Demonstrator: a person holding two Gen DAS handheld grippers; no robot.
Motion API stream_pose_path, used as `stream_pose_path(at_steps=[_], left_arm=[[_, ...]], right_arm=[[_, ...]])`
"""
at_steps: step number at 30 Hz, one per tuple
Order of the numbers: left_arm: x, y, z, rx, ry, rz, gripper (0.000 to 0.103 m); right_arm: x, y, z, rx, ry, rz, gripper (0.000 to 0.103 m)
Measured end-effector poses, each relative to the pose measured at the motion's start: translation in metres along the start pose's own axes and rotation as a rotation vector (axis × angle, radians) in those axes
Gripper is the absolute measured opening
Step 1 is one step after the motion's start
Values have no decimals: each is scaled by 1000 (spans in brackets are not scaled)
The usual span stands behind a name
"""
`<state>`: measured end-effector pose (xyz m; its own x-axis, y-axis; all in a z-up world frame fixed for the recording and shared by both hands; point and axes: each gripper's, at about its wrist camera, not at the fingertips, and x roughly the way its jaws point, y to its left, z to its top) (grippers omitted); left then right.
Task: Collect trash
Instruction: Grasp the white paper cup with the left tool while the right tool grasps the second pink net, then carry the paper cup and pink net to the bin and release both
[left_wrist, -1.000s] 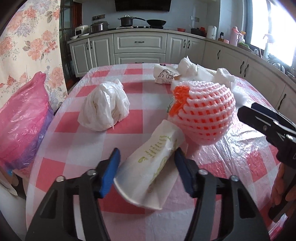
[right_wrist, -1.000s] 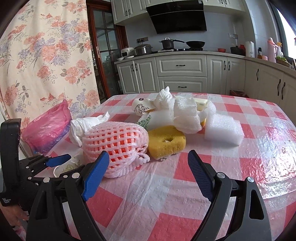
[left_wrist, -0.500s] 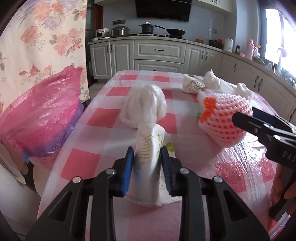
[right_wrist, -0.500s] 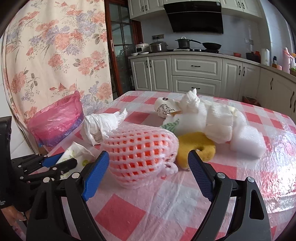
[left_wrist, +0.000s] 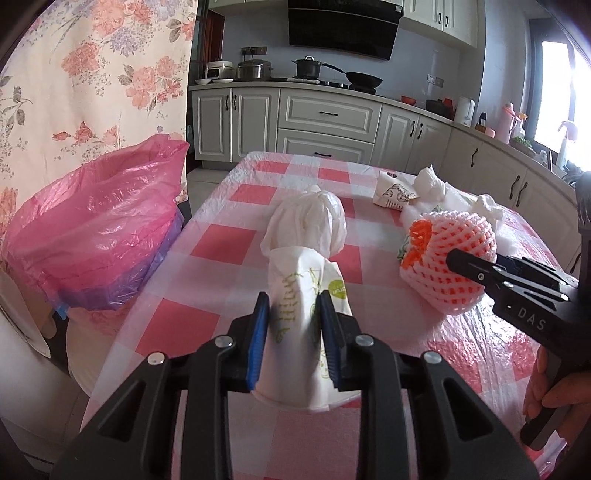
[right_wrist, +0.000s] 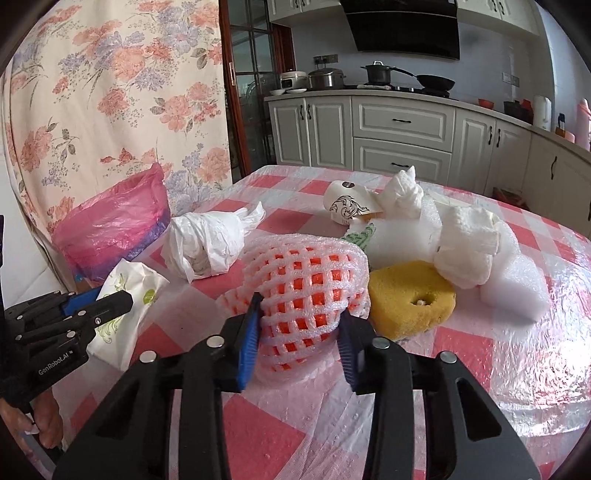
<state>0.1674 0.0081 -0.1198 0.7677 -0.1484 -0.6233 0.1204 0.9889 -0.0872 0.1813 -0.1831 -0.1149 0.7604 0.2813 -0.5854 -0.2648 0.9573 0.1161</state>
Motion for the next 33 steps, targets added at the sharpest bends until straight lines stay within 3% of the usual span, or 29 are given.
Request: stream_pose_path(at_steps=[20, 33], left_arm=[[-59, 3, 4, -5, -104, -12, 27], [-106, 40, 18, -60, -202, 32, 27]], right_arm=[[-53, 24, 10, -26, -106, 12, 30], [-52, 90, 33, -146, -131, 128, 30]])
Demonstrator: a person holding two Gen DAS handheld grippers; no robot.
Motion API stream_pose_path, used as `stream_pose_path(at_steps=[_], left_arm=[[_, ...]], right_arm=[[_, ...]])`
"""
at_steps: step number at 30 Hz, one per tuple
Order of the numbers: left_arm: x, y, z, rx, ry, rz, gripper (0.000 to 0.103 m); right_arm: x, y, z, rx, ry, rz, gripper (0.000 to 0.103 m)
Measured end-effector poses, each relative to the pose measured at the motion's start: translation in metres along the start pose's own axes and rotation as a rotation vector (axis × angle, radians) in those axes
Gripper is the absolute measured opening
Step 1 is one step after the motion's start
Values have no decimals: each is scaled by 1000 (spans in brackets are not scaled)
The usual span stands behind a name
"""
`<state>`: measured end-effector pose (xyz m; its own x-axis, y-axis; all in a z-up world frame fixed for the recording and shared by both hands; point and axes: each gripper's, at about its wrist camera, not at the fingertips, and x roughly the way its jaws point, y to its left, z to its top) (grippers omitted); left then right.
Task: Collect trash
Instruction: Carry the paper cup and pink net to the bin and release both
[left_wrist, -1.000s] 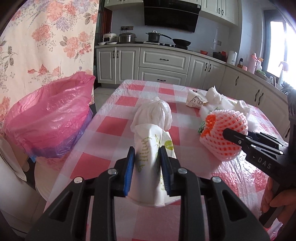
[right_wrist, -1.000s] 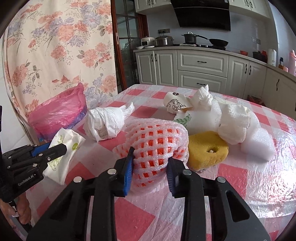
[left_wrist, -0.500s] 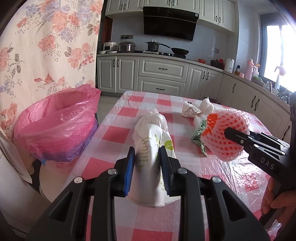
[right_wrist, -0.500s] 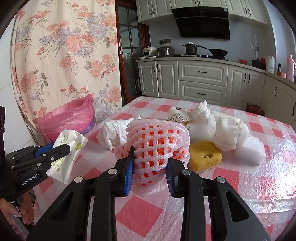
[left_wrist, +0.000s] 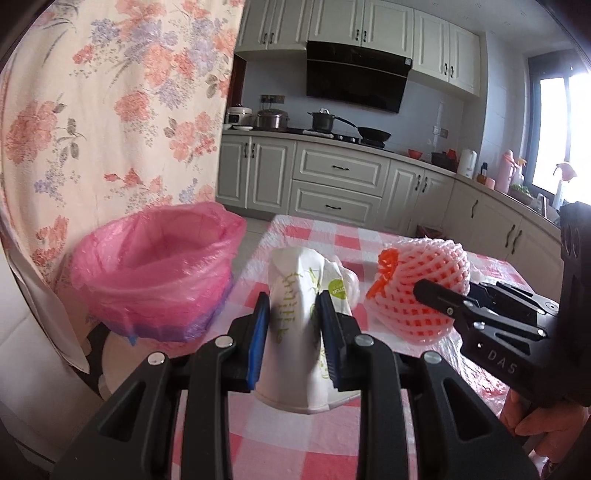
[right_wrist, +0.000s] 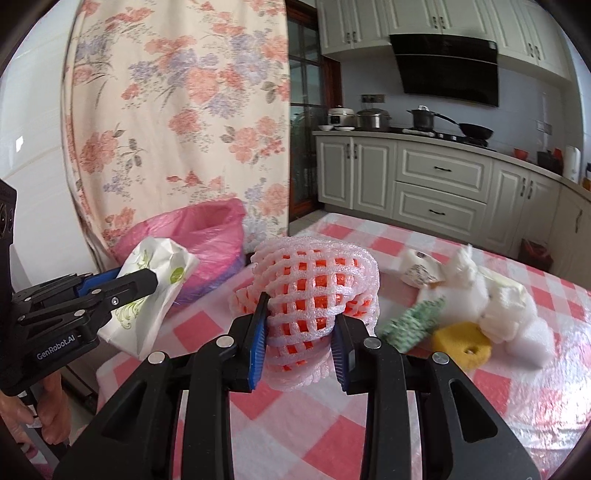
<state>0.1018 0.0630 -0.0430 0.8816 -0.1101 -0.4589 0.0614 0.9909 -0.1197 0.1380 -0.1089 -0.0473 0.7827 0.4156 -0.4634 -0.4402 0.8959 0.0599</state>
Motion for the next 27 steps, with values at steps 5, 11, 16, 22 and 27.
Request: stream_pose_path(at_steps=[5, 11, 16, 22, 27], left_arm=[[-6, 34, 18, -20, -28, 62, 27], [5, 79, 43, -42, -32, 111, 27], [23, 117, 69, -49, -38, 174, 27], [48, 165, 87, -102, -32, 213, 27], [70, 194, 92, -143, -20, 230, 27]], right_arm=[[17, 19, 24, -36, -18, 49, 30], [52, 46, 61, -73, -33, 121, 31], [85, 68, 90, -95, -37, 173, 31], [127, 85, 114, -88, -19, 219, 32], [159, 96, 119, -91, 12, 236, 35]])
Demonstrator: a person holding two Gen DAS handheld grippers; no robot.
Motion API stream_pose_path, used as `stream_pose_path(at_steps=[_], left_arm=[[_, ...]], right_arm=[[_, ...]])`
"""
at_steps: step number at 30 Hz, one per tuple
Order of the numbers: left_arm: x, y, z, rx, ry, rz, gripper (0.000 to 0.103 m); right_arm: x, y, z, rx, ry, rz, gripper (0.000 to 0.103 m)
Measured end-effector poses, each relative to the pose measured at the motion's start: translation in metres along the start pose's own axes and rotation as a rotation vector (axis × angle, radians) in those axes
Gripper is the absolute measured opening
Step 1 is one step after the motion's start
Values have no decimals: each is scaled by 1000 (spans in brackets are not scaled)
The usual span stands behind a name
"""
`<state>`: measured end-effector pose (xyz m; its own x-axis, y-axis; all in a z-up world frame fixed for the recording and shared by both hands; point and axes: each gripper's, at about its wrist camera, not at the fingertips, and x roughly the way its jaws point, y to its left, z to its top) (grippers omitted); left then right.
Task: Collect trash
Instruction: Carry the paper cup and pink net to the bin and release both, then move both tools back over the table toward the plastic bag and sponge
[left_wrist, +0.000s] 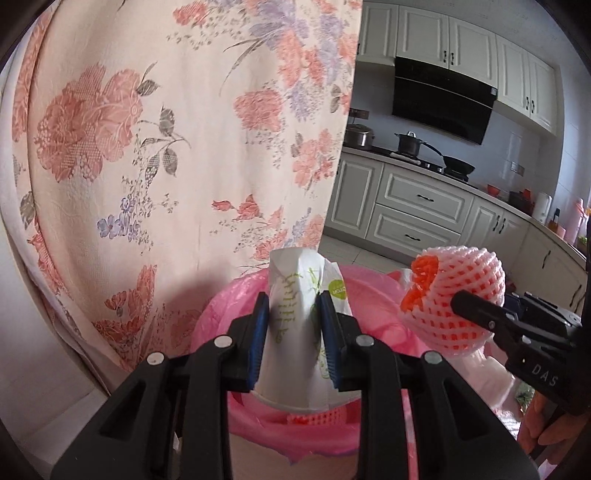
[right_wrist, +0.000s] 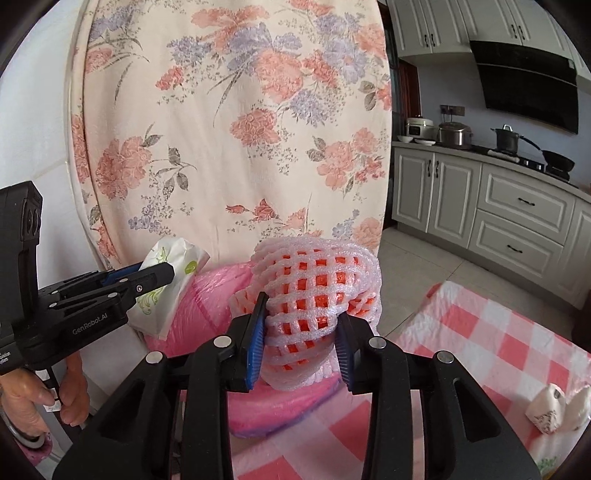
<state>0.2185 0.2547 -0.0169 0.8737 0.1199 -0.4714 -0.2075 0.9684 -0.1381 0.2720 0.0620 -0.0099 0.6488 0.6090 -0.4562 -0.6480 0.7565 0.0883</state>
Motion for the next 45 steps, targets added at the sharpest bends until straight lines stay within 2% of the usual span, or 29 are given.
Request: stream_pose_path(at_steps=[3, 4, 5, 6, 8, 14, 20, 25, 27, 29, 35, 39, 41, 45], left_arm=[[13, 8, 6, -9, 4, 2, 28], [16, 10, 8, -11, 3, 4, 30], [19, 12, 10, -11, 8, 9, 36], [22, 14, 11, -13, 9, 11, 40], [24, 17, 12, -19, 3, 18, 50], [11, 19, 9, -27, -25, 49, 64], [-12, 14, 3, -24, -58, 73, 68], [-28, 9, 1, -9, -63, 74, 68], [-33, 4, -1, 2, -65, 75, 70], [-42, -3, -3, 5, -79, 81, 80], [-70, -32, -18, -5, -119, 55, 95], [-82, -57, -37, -14, -120, 15, 98], [-83, -70, -46, -14, -116, -14, 98], [-86, -104, -67, 19, -104, -63, 98]], right_arm=[[18, 5, 2, -14, 14, 9, 41], [24, 7, 1, -23, 25, 15, 53], [29, 9, 0, -34, 36, 23, 67], [32, 10, -2, -47, 38, 23, 69], [36, 12, -4, -63, 48, 14, 69], [23, 12, -10, -52, 37, 29, 69], [9, 21, -13, -77, 32, 64, 69], [-10, 18, -14, -64, 9, 42, 69], [-23, 15, -16, -56, -6, 24, 69], [-35, 11, -19, -46, -18, 2, 69], [-76, -9, -36, -16, -49, -69, 69], [-108, -25, -57, -3, -82, -140, 71], [-124, -34, -69, 11, -99, -176, 76], [-153, -55, -94, 48, -98, -241, 78]])
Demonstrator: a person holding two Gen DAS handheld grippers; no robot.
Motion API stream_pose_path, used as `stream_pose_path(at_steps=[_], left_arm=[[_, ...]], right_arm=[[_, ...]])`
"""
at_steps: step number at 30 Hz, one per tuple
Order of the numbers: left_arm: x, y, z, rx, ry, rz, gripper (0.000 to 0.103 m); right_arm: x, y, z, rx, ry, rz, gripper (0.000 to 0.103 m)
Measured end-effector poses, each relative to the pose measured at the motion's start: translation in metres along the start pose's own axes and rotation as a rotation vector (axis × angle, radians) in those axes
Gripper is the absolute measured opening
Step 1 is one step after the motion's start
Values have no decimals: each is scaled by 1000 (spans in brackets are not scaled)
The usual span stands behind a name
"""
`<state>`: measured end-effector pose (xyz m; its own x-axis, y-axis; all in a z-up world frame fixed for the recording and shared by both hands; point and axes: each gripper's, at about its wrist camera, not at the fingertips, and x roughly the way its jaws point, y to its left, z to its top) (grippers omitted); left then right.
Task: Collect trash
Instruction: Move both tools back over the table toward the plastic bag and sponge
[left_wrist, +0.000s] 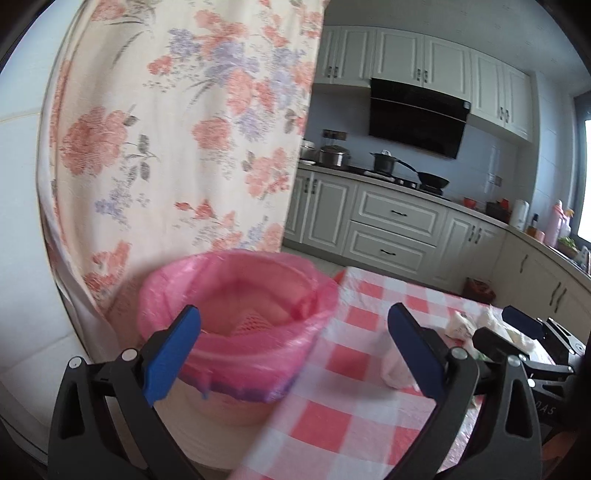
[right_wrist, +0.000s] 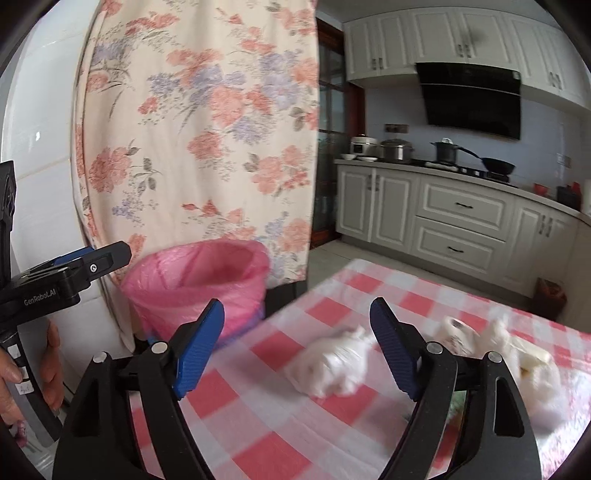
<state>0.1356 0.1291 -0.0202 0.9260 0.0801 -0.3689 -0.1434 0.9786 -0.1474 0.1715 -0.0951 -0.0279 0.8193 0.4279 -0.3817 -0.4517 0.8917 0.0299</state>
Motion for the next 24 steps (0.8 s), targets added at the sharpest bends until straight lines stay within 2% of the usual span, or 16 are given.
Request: stream_pose_path(at_steps=[8, 13, 18, 24], left_arm=[[8, -74, -37, 89, 47, -101, 98], [20, -104, -57, 115, 102, -153, 98], [34, -130, -71, 156, 135, -179, 98], [50, -155, -79, 209, 147, -186, 98]], right_arm=[[-36, -52, -39, 68, 18, -128, 78], [-51, -80, -64, 106, 34, -196, 78], [-61, -109, -81, 136, 51, -266, 78], [-56, -139, -96, 197, 98, -304, 78]])
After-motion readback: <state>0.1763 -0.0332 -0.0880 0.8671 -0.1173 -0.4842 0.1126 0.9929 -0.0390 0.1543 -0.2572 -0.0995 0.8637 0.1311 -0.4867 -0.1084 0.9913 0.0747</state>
